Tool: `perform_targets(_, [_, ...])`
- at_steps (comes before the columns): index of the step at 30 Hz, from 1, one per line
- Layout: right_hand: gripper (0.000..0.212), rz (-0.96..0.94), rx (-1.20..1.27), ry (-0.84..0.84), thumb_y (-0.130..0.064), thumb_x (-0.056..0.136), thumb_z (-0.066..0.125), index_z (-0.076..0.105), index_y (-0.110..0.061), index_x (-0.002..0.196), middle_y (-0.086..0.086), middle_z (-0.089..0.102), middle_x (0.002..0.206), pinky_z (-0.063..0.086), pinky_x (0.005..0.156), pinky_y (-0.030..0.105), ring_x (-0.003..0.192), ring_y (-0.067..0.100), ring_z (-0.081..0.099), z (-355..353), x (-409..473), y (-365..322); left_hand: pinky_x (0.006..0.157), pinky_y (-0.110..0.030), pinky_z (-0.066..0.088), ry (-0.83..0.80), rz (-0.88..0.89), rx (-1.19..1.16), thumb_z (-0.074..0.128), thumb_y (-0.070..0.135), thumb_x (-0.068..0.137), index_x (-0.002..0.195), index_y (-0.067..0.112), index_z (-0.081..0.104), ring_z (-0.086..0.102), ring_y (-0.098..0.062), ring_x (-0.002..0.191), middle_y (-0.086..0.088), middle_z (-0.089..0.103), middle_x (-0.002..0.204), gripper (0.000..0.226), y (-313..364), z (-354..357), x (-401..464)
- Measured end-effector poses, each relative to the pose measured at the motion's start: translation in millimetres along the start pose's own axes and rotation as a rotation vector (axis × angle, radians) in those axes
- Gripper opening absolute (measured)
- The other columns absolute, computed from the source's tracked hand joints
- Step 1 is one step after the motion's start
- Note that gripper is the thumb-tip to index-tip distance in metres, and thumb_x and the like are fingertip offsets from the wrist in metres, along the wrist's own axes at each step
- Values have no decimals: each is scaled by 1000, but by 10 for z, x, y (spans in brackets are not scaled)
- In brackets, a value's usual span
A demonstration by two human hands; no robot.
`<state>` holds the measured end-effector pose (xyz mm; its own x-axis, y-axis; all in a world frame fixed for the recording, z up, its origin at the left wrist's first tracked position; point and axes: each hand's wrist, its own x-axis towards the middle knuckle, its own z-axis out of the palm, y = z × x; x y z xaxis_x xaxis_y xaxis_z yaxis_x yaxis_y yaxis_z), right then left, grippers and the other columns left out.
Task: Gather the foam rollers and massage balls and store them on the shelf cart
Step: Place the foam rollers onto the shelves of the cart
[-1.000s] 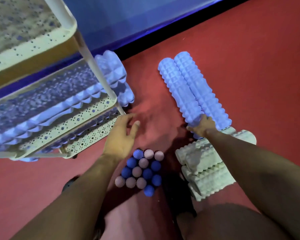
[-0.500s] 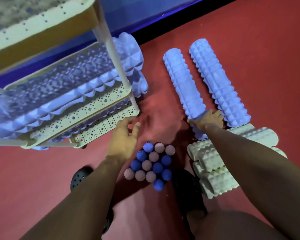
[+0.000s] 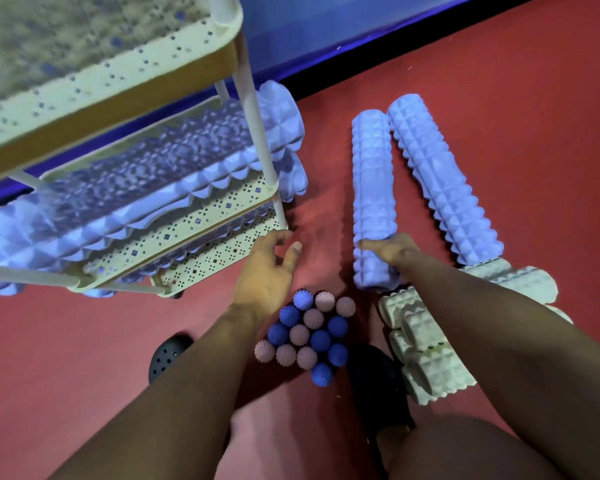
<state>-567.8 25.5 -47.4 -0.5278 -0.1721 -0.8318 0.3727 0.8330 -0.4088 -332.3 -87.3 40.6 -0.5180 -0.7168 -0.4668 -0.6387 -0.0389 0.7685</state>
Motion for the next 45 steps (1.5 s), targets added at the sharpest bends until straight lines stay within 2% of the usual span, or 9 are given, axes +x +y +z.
perform_targets(5, [37, -133, 225, -115, -38, 84, 82, 71, -9, 102, 2, 73, 94, 54, 52, 24, 69, 14, 68, -49, -611, -248, 74, -2, 41, -14, 84, -42, 58, 41, 101, 123, 29, 60, 63, -6, 95, 11, 64, 116, 25, 385, -175, -146])
perform_targets(13, [35, -548, 680, -686, -47, 101, 40, 55, -15, 108, 18, 47, 82, 57, 61, 49, 71, 32, 57, -219, -2162, -907, 97, -36, 55, 89, 216, -276, 64, 38, 99, 123, 25, 61, 67, -14, 101, 8, 68, 114, 28, 1071, -667, -838])
perform_targets(14, [66, -561, 814, -750, -57, 101, 21, 55, -1, 110, 35, 45, 86, 9, 17, 15, 79, 50, 57, -259, -2176, -891, 95, -35, 56, 111, 218, -335, 63, 39, 99, 124, 27, 60, 68, -8, 98, 14, 66, 112, 28, 1137, -743, -936])
perform_targets(15, [92, -622, 835, -930, -67, 100, 6, 44, 15, 119, 50, 36, 102, -35, 111, 50, 104, 65, 47, -289, -2255, -834, 91, -26, 57, 136, 217, -383, 62, 41, 99, 127, 27, 58, 67, 2, 95, 18, 63, 114, 31, 1197, -814, -1038])
perform_targets(18, [77, -534, 632, -659, -60, 88, 67, 57, 4, 129, 32, 62, 117, 50, 104, 54, 118, 43, 62, -231, -2902, -772, 86, -18, 56, 149, 168, -522, 60, 54, 97, 133, 28, 53, 65, 14, 92, 15, 62, 121, 45, 1206, -955, -1281])
perform_targets(23, [57, -471, 657, -645, -34, 82, 76, 63, -15, 134, 5, 71, 127, 46, 111, 42, 116, 20, 69, 145, -3312, -605, 102, -46, 54, 120, 73, -730, 62, 77, 83, 137, 35, 54, 66, -10, 119, 16, 67, 131, 69, 1042, -1043, -1608])
perform_targets(28, [50, -437, 670, -629, -28, 85, 74, 65, -17, 133, 1, 74, 121, 52, 90, 30, 101, 12, 74, 394, -3448, -633, 71, -38, 60, 75, 4, -831, 61, 75, 84, 135, 32, 51, 69, -21, 114, 5, 70, 127, 68, 965, -1154, -1707])
perform_targets(34, [62, -477, 636, -711, -23, 77, 80, 62, -19, 135, 1, 73, 124, 51, 99, 33, 115, 17, 69, 768, -3565, -629, 97, -58, 55, 191, 57, -919, 72, 64, 85, 136, 19, 50, 71, -31, 113, -9, 71, 128, 72, 826, -1382, -1663])
perform_targets(45, [91, -466, 964, -490, -60, 63, 85, 60, -19, 140, 3, 69, 133, 45, 112, 44, 123, 22, 65, 299, -3299, -803, 88, -35, 54, 599, -6, -744, 59, 59, 91, 116, 26, 71, 69, -18, 106, 4, 75, 110, 43, 558, -1687, -1573])
